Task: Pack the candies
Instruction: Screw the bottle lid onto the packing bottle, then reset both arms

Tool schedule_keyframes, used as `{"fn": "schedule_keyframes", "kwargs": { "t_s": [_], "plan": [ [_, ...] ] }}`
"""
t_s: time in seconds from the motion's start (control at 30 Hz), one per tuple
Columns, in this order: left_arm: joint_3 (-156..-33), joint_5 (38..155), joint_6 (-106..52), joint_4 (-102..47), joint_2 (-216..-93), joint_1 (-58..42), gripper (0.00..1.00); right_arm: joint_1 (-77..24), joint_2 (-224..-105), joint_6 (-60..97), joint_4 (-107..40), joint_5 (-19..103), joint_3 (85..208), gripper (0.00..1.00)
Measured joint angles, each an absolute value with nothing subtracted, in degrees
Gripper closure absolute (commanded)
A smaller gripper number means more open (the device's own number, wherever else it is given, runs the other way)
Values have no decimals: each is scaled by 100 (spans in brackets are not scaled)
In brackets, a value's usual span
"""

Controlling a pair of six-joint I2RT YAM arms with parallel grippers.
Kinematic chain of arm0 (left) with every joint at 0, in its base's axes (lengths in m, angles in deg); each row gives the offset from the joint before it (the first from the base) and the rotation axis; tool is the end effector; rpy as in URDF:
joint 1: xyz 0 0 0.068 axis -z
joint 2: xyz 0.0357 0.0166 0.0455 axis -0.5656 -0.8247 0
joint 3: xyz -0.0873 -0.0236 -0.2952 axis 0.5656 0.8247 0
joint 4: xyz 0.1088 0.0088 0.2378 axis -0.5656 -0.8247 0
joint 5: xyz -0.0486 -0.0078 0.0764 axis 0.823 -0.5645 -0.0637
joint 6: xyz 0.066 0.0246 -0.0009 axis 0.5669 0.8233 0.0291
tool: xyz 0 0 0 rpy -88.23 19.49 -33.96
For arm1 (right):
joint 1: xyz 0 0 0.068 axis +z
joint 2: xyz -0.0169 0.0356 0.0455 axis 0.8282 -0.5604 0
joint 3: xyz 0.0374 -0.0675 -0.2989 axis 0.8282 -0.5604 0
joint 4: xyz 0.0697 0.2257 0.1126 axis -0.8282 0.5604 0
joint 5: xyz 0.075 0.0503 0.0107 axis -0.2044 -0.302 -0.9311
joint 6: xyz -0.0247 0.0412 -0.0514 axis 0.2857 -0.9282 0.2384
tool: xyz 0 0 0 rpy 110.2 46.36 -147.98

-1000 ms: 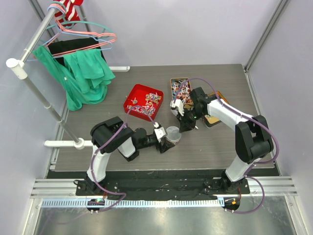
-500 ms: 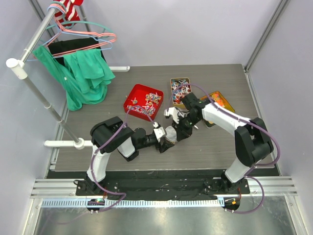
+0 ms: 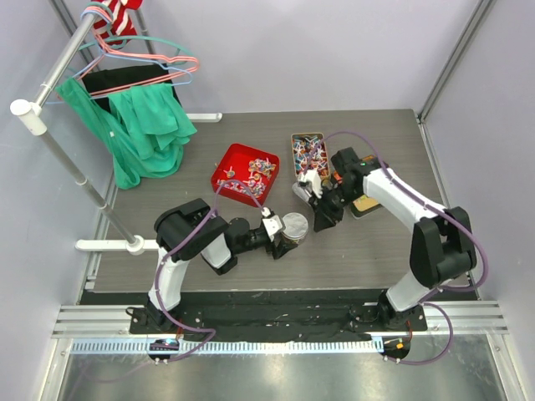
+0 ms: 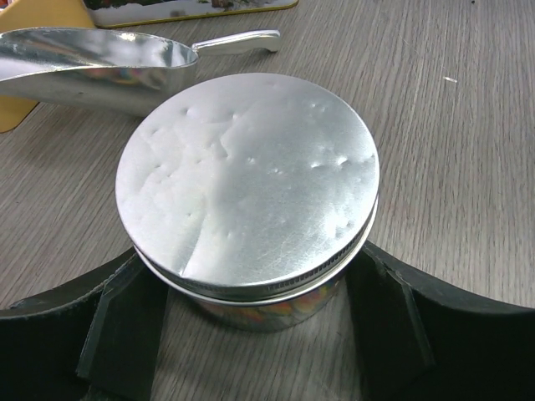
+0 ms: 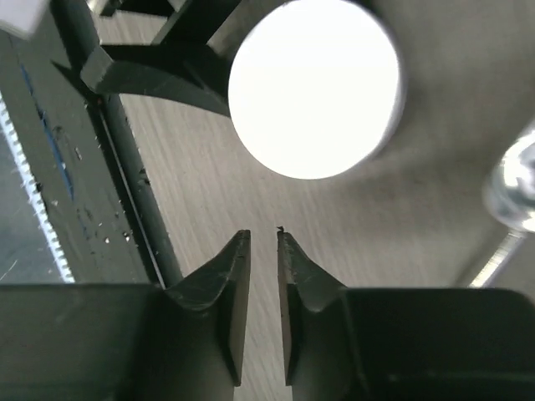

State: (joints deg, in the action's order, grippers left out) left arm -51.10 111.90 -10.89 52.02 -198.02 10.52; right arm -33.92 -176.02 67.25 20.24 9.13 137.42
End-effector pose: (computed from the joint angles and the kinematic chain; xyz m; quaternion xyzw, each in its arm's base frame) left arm 0.2322 -0.2646 0.1117 0.4338 0.6164 -0.3640 0.5472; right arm 0.2653 0.1471 0.2447 -0.5203 0.7787 0.3222 0.1379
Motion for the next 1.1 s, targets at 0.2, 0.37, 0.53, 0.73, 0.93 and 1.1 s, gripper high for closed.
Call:
{"fn": "schedule_keyframes", "kwargs": {
  "t_s": [0.2,0.37,0.53,0.73,0.93,1.1],
  "plan": [
    [-5027,11188,-1052,5248,-19774,1052,47,-3678,-16990,6679,1967,907,14013,44],
    [-4867,11186,-984,5287,-19687,1055,0,-3811,-16680,6572,1779,902,13998,17],
    [-4699,11138,-929,5272,-19553,1055,0,-3855,-16583,6452,1534,913,13891,0],
    [-4308,11148,-626,5209,-19214,1055,0,-3879,-16382,6353,1331,957,13705,0],
    [-3479,11192,120,5106,-18465,1059,0,-3879,-16192,6218,1104,1060,13606,0],
    [-2950,11190,670,4721,-17667,1059,0,-3879,-16168,6113,927,1160,13537,0]
  ]
}}
